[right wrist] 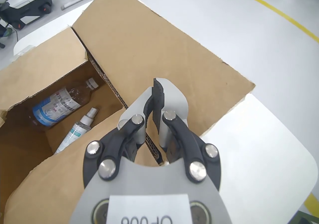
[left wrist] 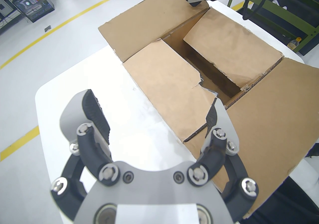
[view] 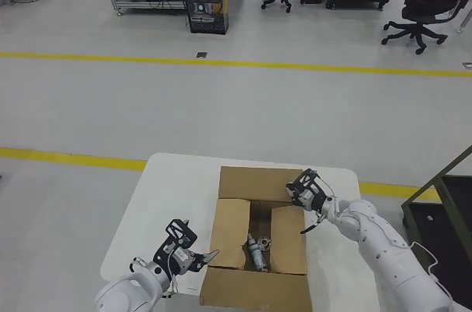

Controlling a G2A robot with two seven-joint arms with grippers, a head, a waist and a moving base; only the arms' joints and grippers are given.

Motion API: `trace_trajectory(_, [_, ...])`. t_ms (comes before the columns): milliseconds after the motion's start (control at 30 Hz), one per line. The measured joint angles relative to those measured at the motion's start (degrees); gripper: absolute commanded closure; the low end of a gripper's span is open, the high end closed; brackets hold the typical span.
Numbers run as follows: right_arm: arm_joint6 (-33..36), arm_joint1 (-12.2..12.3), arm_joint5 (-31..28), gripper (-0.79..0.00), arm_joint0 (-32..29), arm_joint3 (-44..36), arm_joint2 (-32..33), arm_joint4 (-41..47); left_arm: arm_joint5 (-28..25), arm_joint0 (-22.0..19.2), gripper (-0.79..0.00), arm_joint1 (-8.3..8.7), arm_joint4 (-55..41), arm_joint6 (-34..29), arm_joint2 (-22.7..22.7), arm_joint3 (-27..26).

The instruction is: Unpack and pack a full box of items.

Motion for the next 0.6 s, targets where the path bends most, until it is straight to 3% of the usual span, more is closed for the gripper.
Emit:
trace_trajectory(133, [-6.12,1.13,0.16,0.000,-2.51,-2.79,3.26,-1.39,0.00,0.00,-0.785,0.00,0.00,0.00,0.00,0.00])
trace_trajectory(300, [-13.73,4.55,0.16,0.000,-12.16,-10.33,11.99,-4.89,0.00,0.00,-0.785,0.00,0.00,0.00,0.00,0.00])
trace_trajectory(467, [-17.13,7.19,0.10,0.000,-24.13,-16.46,21.45,-4.47,0.00,0.00,-0.785,0.00,0.00,0.00,0.00,0.00])
trace_trajectory(600, [-17.42,7.80,0.17,0.000,-30.37,-17.68,24.26,-4.56,0.00,0.00,-0.785,0.00,0.00,0.00,0.00,0.00])
